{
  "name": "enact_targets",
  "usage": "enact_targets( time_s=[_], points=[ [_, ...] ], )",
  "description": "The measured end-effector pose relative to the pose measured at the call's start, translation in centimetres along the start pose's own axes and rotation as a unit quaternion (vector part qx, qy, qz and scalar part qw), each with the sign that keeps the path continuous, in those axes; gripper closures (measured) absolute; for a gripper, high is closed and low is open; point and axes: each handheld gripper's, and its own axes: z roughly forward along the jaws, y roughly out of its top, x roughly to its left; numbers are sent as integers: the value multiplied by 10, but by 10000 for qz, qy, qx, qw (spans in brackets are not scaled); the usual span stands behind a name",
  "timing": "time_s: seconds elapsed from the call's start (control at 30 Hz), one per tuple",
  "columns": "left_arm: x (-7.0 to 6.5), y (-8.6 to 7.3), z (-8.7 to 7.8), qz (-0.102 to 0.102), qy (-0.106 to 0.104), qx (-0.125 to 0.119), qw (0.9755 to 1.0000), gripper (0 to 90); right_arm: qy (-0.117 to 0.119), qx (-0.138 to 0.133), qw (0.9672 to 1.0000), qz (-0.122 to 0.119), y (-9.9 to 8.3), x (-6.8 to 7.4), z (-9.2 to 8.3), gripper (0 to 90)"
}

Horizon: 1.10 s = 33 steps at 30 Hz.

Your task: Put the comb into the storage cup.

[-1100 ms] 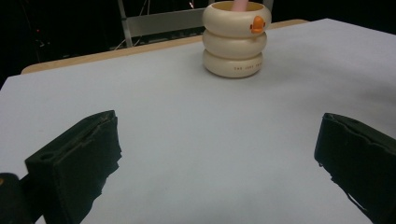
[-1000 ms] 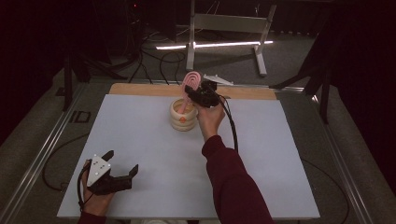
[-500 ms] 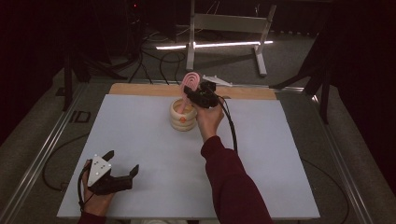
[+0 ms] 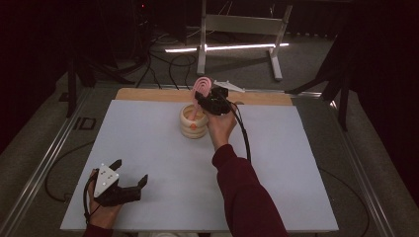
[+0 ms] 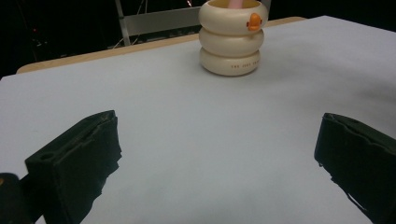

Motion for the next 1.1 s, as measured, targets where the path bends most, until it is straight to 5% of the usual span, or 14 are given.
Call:
enact_targets(
  time_s=[1.1],
  points=[
    [0,0,-1,-5,-1,-9,10000,11,-145,41,9999,5,-12,1,9,629]
  ],
)
